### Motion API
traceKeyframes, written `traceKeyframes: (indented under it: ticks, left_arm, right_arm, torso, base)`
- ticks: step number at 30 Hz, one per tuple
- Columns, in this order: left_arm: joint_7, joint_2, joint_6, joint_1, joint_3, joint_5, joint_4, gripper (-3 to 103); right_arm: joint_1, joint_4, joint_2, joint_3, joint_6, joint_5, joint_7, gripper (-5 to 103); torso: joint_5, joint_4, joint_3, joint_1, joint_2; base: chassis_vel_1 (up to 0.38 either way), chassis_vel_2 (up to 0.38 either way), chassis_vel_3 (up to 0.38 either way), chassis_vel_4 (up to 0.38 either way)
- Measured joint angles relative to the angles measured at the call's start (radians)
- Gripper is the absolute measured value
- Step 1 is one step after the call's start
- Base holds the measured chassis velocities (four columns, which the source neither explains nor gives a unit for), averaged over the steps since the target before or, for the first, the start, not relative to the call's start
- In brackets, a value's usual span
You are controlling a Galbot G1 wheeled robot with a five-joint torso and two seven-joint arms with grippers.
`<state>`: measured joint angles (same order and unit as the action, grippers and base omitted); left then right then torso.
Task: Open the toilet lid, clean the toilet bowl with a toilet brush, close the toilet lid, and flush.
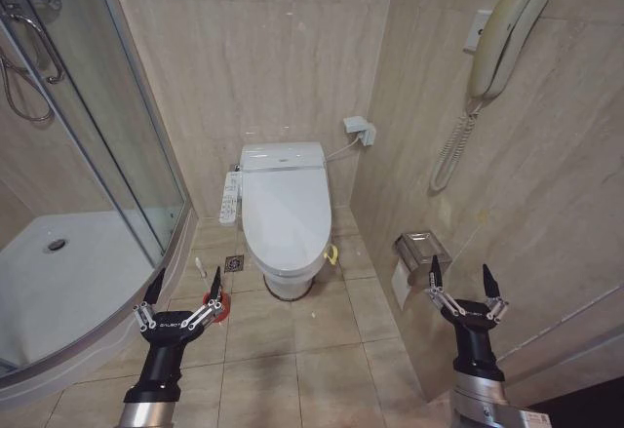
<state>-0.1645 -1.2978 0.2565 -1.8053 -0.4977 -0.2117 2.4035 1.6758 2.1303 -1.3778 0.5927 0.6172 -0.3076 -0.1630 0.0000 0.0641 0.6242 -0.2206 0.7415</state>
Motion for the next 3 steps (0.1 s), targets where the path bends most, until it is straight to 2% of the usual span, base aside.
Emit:
traceKeyframes:
  ticks: [3]
  left_arm:
    - [0.0,0.0,0.0,0.0,0.0,0.0,0.0,100]
  right_arm:
    - [0.0,0.0,0.0,0.0,0.0,0.0,0.0,100]
  torso:
    - [0.0,0.0,0.0,0.0,0.0]
  base:
    - [0.0,0.0,0.0,0.0]
